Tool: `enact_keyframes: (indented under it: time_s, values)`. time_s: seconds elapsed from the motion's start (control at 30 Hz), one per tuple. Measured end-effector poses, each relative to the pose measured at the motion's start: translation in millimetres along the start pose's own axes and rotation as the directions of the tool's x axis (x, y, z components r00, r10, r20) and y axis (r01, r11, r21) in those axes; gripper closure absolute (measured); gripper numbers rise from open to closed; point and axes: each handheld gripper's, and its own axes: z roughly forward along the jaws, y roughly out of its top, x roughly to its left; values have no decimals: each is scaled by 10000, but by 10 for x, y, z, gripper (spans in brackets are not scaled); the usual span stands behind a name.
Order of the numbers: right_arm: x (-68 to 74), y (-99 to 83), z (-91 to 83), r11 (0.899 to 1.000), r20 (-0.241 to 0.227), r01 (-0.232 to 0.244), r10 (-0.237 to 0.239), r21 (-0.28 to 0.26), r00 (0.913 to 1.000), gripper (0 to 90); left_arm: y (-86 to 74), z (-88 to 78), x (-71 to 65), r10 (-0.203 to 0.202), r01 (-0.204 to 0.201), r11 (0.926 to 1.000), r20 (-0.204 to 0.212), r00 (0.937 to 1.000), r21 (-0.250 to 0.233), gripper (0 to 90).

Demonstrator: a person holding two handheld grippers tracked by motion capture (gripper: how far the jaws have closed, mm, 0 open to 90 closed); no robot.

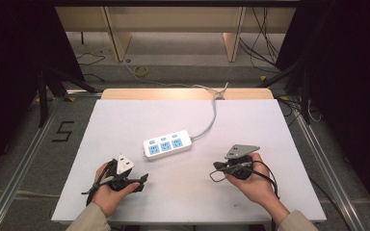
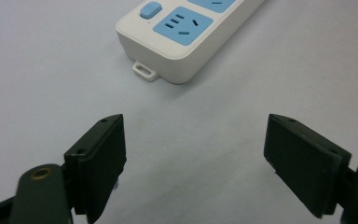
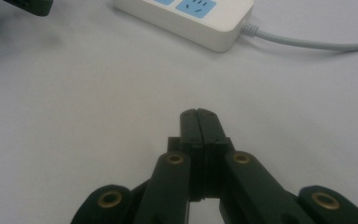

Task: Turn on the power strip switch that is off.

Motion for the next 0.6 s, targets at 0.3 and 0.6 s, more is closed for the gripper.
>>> enact_keyframes:
  time_s: [0.3,0.6]
  values:
    - [26,82,66,9999,-37,42,-42,120,10000,900,-2,0,1,4,-4,10000,8,10000,2,210]
    - [47,182,150,9994,-99,75,-72,342,9999,900,1,-1,-7,37,-37,10000,-2,10000,-3,213]
